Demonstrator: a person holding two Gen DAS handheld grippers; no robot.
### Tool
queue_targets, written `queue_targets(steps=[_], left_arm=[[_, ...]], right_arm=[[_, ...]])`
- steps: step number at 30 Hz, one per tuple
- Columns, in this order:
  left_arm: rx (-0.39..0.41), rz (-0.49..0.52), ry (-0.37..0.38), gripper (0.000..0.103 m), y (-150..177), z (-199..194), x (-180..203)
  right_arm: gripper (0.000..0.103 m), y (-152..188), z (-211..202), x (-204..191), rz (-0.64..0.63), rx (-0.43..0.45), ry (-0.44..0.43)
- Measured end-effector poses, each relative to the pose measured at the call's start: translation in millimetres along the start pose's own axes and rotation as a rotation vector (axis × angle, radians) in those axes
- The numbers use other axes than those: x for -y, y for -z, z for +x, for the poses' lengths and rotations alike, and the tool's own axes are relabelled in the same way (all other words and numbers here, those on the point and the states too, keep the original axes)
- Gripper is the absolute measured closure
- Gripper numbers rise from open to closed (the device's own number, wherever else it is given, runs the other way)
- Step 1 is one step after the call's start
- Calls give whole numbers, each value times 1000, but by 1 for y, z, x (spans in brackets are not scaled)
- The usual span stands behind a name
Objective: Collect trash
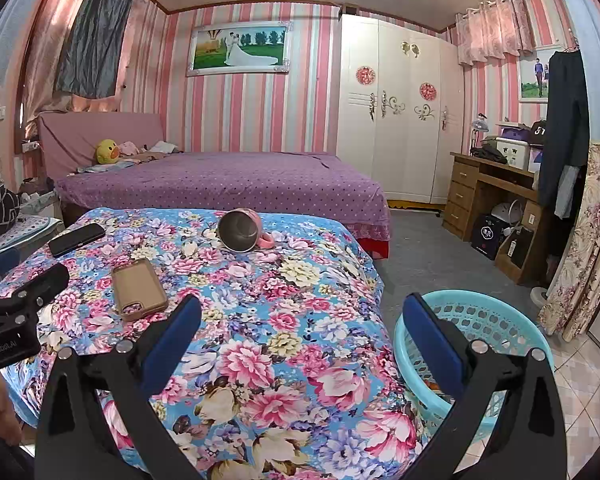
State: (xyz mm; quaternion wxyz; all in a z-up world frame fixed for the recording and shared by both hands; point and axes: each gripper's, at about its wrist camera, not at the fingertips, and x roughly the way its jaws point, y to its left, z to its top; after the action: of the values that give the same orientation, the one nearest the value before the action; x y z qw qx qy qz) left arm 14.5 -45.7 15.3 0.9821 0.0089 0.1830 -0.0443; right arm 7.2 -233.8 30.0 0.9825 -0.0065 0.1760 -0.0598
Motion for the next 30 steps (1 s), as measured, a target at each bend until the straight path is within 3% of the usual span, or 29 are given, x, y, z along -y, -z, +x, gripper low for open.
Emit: queue_targets(steps=[30], left_arm=[[4, -4, -10, 5, 0, 1, -2]], right_arm=[[5, 0, -2, 5, -1, 1, 4]])
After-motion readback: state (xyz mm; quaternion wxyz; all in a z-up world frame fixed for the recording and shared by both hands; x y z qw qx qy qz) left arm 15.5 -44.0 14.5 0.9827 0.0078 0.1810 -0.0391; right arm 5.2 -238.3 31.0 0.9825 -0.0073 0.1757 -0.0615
